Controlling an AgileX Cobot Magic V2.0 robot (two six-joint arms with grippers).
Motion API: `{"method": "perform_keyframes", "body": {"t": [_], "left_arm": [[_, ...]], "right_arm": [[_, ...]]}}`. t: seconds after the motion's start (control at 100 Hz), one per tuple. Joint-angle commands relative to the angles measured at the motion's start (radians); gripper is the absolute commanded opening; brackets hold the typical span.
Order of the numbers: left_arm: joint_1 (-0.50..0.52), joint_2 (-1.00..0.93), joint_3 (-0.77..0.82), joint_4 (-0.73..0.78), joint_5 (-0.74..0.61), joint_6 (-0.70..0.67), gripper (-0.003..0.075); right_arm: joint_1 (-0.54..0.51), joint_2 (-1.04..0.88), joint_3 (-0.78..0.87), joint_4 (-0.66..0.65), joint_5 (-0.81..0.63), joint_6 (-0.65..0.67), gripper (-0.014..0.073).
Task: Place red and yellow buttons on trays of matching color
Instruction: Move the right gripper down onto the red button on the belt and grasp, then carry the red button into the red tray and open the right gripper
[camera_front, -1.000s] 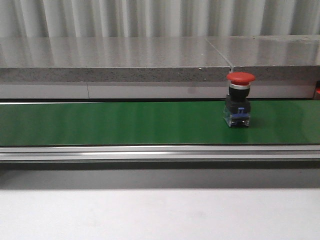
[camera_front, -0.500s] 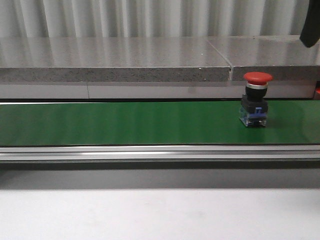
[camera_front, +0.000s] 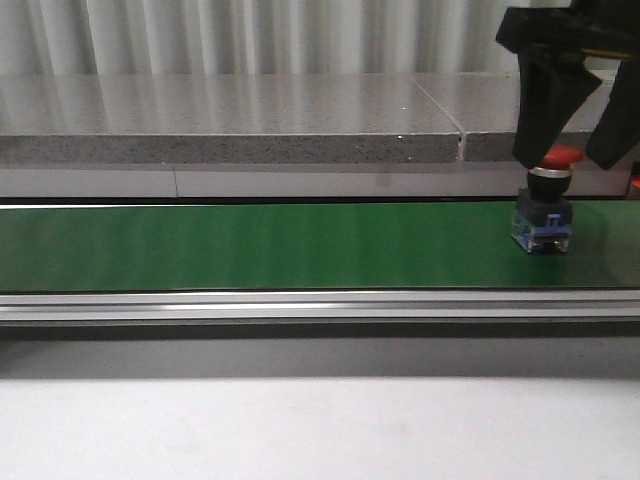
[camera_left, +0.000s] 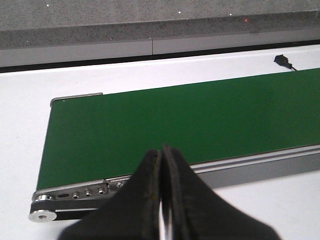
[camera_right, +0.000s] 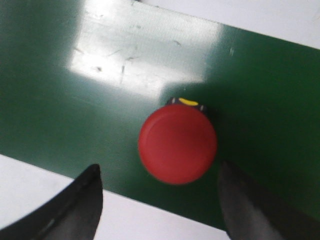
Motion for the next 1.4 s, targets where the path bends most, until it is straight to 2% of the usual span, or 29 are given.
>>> {"method": "perform_keyframes", "body": {"t": [0.0, 0.13, 0.28, 0.35, 0.65, 1.0, 1.29, 1.39], "left_arm": [[-0.008, 0.006, -0.026, -0.003, -0.071, -0.002, -0.002], [-0.008, 0.006, -0.026, -0.003, -0.071, -0.002, -0.002], [-0.008, 0.006, -0.026, -0.003, -0.071, -0.002, -0.002], [-0.008, 0.006, -0.026, -0.003, -0.071, -0.002, -0.002], [-0.008, 0.006, -0.026, -0.003, -0.071, -0.002, -0.002], [-0.008, 0.006, -0.026, -0.003, -0.071, -0.002, -0.002], [-0.008, 0.006, -0.026, -0.003, -0.071, -0.002, -0.002], [-0.008, 0.006, -0.026, -0.003, -0.071, -0.002, -0.002]], "right_arm": [[-0.027, -0.008, -0.034, -0.02, -0.065, 0.032, 0.0493], [-0.043, 0.02, -0.034, -0.02, -0.132, 0.035, 0.0458], [-0.043, 0.035, -0.034, -0.02, -0.144, 0.035, 0.0262], [-0.043, 0.034, -0.034, -0.02, -0.15, 0.035, 0.0218], [-0.148, 0.001, -0.034, -0.037, -0.178, 0.035, 0.0218], [-0.441, 0.001, -0.034, -0.037, -0.208, 0.035, 0.0218], [-0.614, -0.039, -0.034, -0.035, -0.341, 0.035, 0.0218], [-0.659, -0.038, -0.033, -0.034, -0.341, 0.035, 0.0218]]}}
